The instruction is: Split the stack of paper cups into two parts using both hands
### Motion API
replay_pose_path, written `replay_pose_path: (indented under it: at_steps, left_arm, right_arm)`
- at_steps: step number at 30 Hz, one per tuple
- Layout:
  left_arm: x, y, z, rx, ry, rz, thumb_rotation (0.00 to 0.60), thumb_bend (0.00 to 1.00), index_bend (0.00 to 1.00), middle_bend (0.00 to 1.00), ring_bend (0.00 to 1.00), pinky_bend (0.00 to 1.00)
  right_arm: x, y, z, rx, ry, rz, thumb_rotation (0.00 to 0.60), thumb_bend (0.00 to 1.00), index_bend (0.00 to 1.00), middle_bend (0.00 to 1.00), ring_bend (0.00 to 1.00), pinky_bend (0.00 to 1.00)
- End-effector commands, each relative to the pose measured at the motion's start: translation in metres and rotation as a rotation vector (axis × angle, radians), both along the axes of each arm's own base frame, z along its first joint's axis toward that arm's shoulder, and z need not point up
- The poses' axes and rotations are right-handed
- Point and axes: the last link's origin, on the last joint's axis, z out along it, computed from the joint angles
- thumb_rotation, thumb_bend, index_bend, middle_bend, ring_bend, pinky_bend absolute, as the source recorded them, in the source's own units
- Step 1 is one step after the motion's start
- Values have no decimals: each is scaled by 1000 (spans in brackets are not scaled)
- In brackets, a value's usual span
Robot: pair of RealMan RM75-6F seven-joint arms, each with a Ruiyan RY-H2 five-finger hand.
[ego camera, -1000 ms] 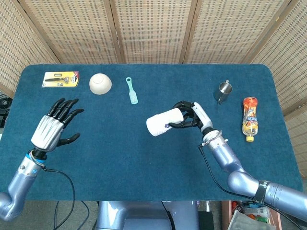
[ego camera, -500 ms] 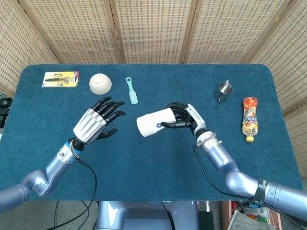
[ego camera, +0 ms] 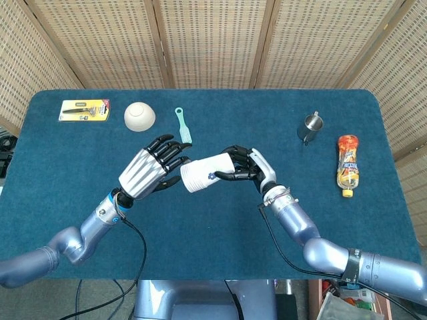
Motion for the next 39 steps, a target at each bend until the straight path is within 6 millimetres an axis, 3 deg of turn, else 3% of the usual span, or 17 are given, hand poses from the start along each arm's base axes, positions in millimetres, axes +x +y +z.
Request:
replay_pose_path:
  at_steps: [1, 6, 21, 31, 39]
  left_arm:
    - [1, 0, -2, 1, 3, -4, 600, 221, 421, 299, 338, 269]
    - [1, -1, -7, 9, -15, -8, 600, 307, 482, 362, 378, 305]
    - [8, 1, -19, 42, -3, -31, 600, 392, 543, 412, 420, 338]
    - [9, 1, -23, 28, 8, -38, 600, 581, 622, 479, 507, 448]
    - [9, 2, -23, 43, 10, -45, 600, 590, 663, 518, 539, 465]
  right_arm:
    - [3, -4, -1, 3, -10, -2, 600, 269, 542, 574, 429, 646]
    - [-1, -5, -2, 24, -23, -27, 600, 270, 542, 575, 429, 646]
    - [-11, -1, -2, 56, -37, -39, 600, 272, 542, 575, 429, 646]
    - [-8, 1, -2, 63, -41, -20, 600, 273, 542, 575, 429, 646]
    - [-11, 1, 1, 58, -46, -25, 600, 280, 542, 575, 430, 646]
